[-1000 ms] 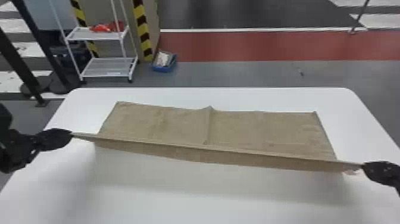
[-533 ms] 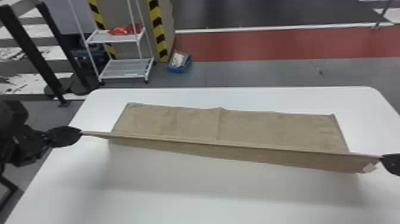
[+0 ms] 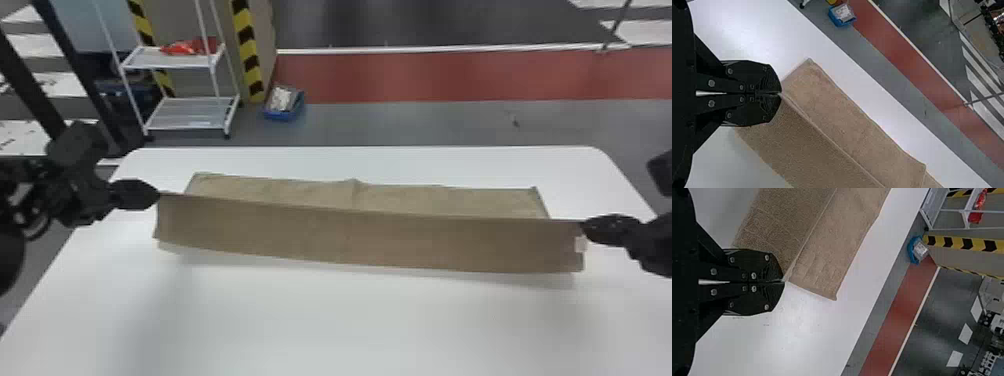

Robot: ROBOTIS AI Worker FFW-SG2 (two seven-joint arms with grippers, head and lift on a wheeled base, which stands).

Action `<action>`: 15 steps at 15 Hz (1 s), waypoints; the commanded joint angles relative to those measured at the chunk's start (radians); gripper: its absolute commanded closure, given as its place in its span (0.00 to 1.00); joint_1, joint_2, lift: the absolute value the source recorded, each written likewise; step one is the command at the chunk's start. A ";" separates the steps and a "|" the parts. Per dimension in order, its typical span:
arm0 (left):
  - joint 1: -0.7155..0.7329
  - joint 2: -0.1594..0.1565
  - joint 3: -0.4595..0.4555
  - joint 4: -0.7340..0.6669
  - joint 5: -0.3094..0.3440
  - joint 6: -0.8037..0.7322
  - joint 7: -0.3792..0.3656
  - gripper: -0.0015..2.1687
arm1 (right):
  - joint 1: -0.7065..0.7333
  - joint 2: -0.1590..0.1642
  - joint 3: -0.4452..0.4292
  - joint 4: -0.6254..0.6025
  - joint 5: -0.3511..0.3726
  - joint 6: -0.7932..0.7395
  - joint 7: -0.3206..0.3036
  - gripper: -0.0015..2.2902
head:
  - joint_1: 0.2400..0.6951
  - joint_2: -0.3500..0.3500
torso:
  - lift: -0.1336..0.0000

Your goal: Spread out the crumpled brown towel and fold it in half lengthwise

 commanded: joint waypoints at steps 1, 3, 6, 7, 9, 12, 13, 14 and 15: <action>-0.124 -0.008 -0.093 0.130 -0.043 -0.012 0.005 0.74 | -0.078 0.004 0.034 0.076 0.033 0.016 0.009 0.63 | 1.00 0.56 | 0.07; -0.207 -0.008 -0.150 0.220 -0.054 -0.040 0.015 0.74 | -0.139 0.010 0.059 0.139 0.063 0.016 0.023 0.63 | 1.00 0.56 | 0.07; -0.285 -0.010 -0.210 0.320 -0.074 -0.095 0.028 0.74 | -0.210 0.024 0.073 0.212 0.089 0.016 0.041 0.63 | 1.00 0.55 | 0.07; -0.298 -0.010 -0.216 0.332 -0.074 -0.101 0.031 0.74 | -0.222 0.029 0.074 0.220 0.092 0.016 0.041 0.63 | 1.00 0.55 | 0.07; -0.322 -0.008 -0.237 0.360 -0.078 -0.107 0.035 0.74 | -0.250 0.033 0.080 0.248 0.109 0.013 0.048 0.63 | 1.00 0.55 | 0.07; -0.388 -0.011 -0.279 0.441 -0.089 -0.138 0.055 0.74 | -0.308 0.040 0.080 0.323 0.139 0.010 0.049 0.63 | 1.00 0.55 | 0.07; -0.413 -0.015 -0.294 0.469 -0.100 -0.150 0.060 0.74 | -0.328 0.041 0.080 0.351 0.153 0.003 0.049 0.63 | 1.00 0.55 | 0.07; -0.431 -0.019 -0.311 0.490 -0.106 -0.159 0.061 0.74 | -0.343 0.043 0.084 0.372 0.161 0.000 0.051 0.63 | 0.99 0.55 | 0.07; -0.445 -0.022 -0.322 0.509 -0.114 -0.162 0.066 0.74 | -0.360 0.046 0.084 0.392 0.172 -0.012 0.052 0.63 | 0.98 0.54 | 0.07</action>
